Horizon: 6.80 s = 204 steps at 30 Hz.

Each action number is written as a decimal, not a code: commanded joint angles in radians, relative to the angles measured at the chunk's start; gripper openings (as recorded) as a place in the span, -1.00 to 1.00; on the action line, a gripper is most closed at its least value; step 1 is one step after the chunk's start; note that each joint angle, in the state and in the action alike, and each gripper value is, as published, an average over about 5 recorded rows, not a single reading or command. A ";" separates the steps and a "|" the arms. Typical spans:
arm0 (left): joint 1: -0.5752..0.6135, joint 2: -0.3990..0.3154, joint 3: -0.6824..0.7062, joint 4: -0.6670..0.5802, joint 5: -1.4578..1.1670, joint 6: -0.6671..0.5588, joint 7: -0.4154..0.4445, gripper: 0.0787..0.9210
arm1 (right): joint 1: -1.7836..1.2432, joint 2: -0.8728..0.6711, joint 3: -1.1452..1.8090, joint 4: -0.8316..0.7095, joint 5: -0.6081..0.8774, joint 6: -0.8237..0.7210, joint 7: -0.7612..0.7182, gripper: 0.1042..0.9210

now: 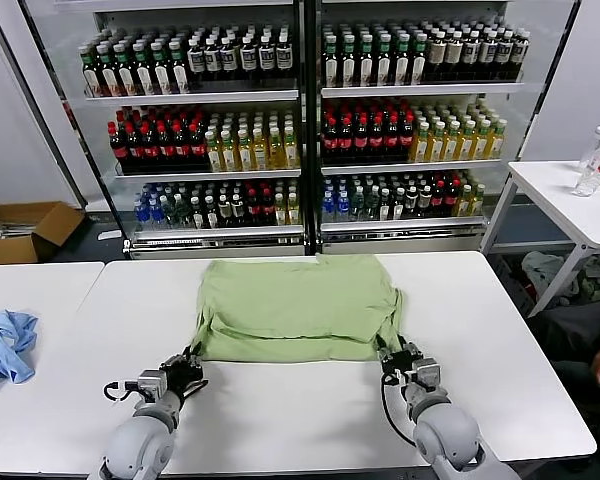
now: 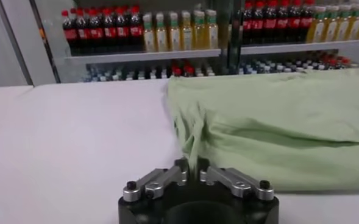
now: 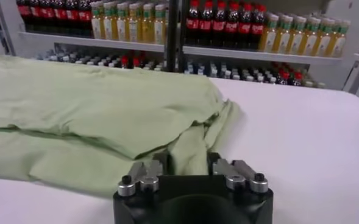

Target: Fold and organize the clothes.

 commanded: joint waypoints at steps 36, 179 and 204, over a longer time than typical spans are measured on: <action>0.077 0.042 -0.103 -0.236 0.028 0.054 0.053 0.14 | 0.250 -0.113 0.063 0.022 0.159 -0.034 0.000 0.65; 0.249 0.061 -0.588 -0.466 -0.783 0.057 -0.005 -0.94 | -0.297 -0.059 0.257 0.346 0.079 0.048 0.015 0.76; -0.008 -0.264 0.129 -0.215 -0.601 0.003 -0.024 -0.78 | -0.327 -0.032 0.279 0.372 0.069 0.036 0.015 0.76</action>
